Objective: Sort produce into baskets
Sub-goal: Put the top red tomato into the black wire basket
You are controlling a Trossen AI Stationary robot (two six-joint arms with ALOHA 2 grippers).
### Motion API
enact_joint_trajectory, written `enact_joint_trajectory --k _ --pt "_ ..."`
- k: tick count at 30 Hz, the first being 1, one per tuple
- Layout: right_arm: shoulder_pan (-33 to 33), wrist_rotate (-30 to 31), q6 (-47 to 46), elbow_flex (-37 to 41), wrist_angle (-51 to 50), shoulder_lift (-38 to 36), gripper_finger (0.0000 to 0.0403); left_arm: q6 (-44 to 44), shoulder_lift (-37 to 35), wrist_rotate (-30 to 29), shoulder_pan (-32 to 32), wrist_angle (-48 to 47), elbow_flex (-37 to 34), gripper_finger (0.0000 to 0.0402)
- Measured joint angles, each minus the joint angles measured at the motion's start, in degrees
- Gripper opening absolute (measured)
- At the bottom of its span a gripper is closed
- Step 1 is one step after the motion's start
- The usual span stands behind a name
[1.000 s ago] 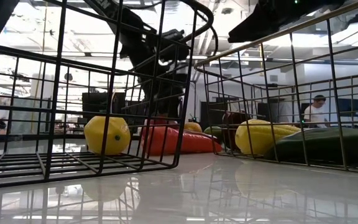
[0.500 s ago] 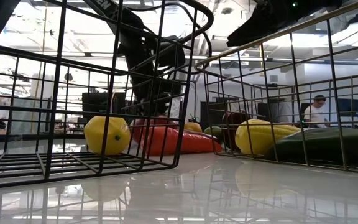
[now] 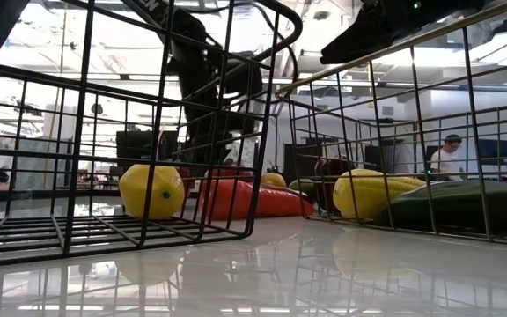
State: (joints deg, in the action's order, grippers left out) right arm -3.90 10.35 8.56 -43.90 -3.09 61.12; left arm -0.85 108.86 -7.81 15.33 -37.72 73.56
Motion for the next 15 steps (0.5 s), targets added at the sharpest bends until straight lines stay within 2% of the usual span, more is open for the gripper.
enact_joint_trajectory --k 5,15 --pt "0.20 0.00 -0.33 0.00 0.14 0.00 0.0268 -0.43 -0.02 -0.03 -0.24 -1.37 2.85 0.0197" --pt "0.96 0.00 -1.47 -0.02 -2.13 0.00 0.0268 -4.74 -0.54 -1.93 -1.94 -12.97 5.07 0.0240"
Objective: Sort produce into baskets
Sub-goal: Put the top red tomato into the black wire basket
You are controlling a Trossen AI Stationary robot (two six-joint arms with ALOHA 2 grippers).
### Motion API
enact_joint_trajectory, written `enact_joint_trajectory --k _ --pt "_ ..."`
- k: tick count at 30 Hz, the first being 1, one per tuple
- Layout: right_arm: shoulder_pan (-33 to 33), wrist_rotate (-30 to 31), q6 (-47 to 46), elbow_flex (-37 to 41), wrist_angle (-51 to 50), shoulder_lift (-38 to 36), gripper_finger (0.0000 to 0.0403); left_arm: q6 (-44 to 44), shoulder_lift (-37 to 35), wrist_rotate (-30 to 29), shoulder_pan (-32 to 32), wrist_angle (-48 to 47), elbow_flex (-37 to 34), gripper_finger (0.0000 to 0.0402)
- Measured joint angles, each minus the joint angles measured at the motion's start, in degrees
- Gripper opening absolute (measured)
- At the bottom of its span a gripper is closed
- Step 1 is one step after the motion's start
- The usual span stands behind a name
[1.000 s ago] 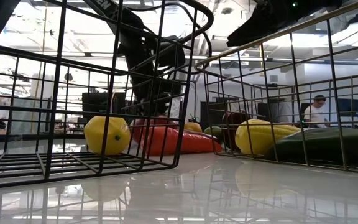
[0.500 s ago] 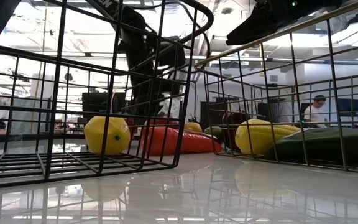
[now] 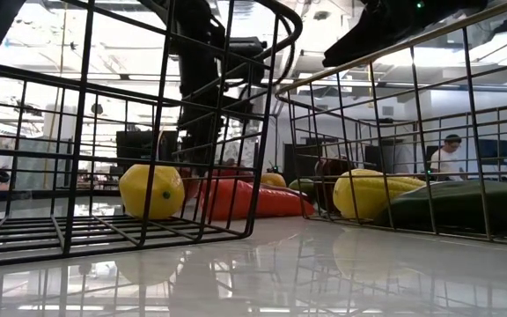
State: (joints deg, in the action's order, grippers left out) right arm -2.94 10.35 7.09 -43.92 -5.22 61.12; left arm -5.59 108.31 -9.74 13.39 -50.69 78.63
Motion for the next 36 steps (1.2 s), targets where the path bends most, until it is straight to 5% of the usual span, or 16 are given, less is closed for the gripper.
enact_joint_trajectory --k 22,36 --pt "0.31 0.00 -2.14 0.28 0.06 0.07 0.0268 2.66 -7.30 0.73 -0.32 -11.82 -0.04 0.0252" --pt "0.31 0.00 -1.03 0.28 0.66 0.07 0.0268 2.28 -7.15 0.89 -3.12 -12.99 -0.04 0.0376"
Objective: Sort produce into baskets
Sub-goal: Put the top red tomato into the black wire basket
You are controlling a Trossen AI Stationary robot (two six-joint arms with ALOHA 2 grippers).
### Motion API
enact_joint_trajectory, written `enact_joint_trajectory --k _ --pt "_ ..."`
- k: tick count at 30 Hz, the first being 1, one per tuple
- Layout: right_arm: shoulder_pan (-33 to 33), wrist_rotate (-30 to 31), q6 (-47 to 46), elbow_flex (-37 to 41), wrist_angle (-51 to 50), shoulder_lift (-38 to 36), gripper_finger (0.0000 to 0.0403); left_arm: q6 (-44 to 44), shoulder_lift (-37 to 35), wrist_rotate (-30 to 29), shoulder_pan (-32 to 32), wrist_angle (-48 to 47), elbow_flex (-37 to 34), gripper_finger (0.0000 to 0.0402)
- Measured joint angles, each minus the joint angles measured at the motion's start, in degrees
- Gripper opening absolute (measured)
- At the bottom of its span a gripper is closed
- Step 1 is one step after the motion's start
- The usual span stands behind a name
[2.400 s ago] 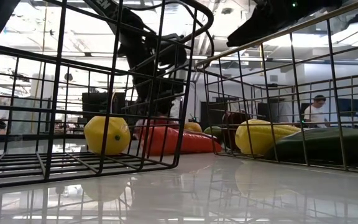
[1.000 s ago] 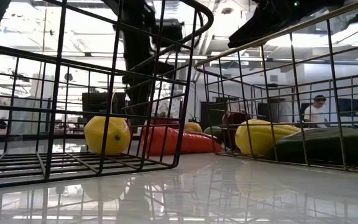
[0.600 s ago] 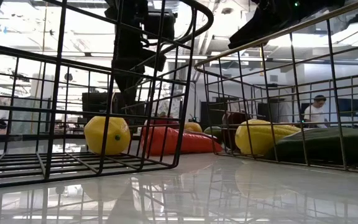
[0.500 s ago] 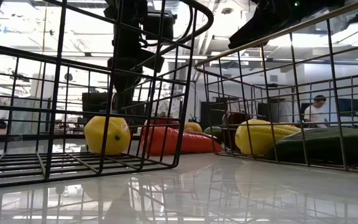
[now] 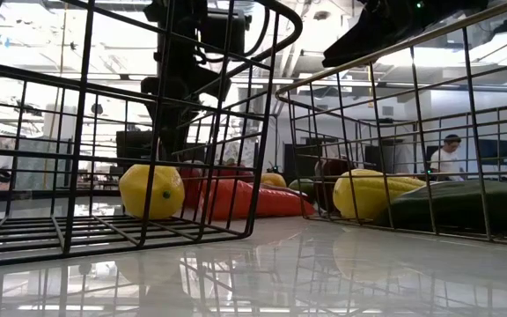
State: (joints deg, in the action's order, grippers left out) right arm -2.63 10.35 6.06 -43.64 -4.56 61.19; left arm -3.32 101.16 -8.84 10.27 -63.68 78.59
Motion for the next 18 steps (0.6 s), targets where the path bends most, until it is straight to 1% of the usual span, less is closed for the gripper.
enact_joint_trajectory --k 4,8,13,18 --pt "0.00 0.00 0.31 0.00 -0.22 0.00 0.0268 0.44 0.00 0.53 -0.60 1.18 -1.20 0.0395" --pt "0.00 0.00 0.39 0.00 -0.33 0.00 0.0268 1.04 0.07 2.86 -0.91 2.64 -4.80 0.0400" --pt "0.00 0.00 0.43 0.00 0.52 0.00 0.0268 1.01 0.15 0.74 -1.28 7.30 -7.70 0.0400" --pt "0.00 0.00 0.48 0.02 0.76 0.00 0.0268 0.19 0.15 1.21 -1.28 10.45 -8.75 0.0400"
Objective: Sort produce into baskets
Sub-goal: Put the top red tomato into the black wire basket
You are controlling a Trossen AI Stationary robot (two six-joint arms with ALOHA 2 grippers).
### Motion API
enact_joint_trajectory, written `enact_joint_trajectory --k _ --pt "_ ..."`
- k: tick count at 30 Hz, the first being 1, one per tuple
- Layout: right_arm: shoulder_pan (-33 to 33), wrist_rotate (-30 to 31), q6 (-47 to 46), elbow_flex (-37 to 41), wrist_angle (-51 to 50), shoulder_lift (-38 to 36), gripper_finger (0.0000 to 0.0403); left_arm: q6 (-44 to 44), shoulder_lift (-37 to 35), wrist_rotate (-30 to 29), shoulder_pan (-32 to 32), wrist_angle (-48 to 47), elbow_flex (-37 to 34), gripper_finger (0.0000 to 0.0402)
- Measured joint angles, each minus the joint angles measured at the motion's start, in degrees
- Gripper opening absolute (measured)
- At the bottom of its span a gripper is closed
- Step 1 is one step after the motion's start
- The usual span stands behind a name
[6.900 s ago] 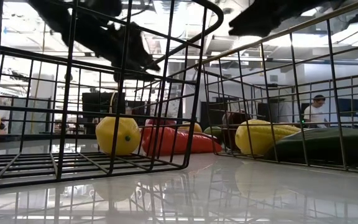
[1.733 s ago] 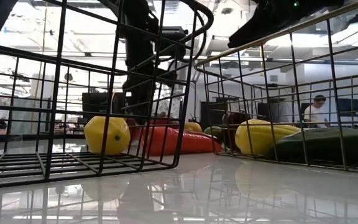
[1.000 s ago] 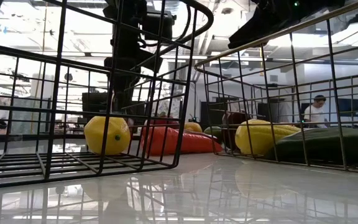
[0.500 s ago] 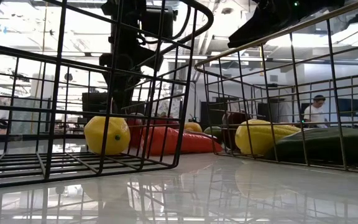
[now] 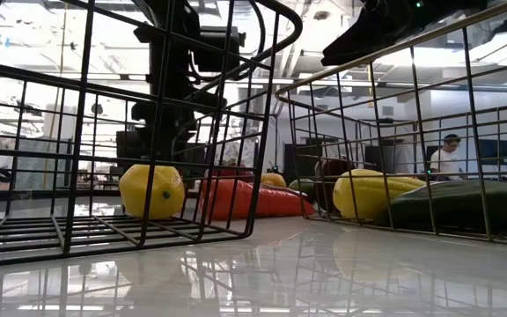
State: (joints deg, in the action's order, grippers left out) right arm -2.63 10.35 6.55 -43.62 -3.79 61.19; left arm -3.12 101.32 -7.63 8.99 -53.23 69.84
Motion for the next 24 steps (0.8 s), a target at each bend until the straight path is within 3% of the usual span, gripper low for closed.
enact_joint_trajectory --k 6,24 --pt "-0.02 0.00 0.02 0.00 -0.02 0.00 0.0268 0.81 -0.02 2.32 0.15 0.03 -1.94 0.0400" --pt "-0.02 0.00 0.11 0.00 -0.02 0.00 0.0268 -3.71 -0.02 -0.25 0.07 -1.34 -2.58 0.0400"
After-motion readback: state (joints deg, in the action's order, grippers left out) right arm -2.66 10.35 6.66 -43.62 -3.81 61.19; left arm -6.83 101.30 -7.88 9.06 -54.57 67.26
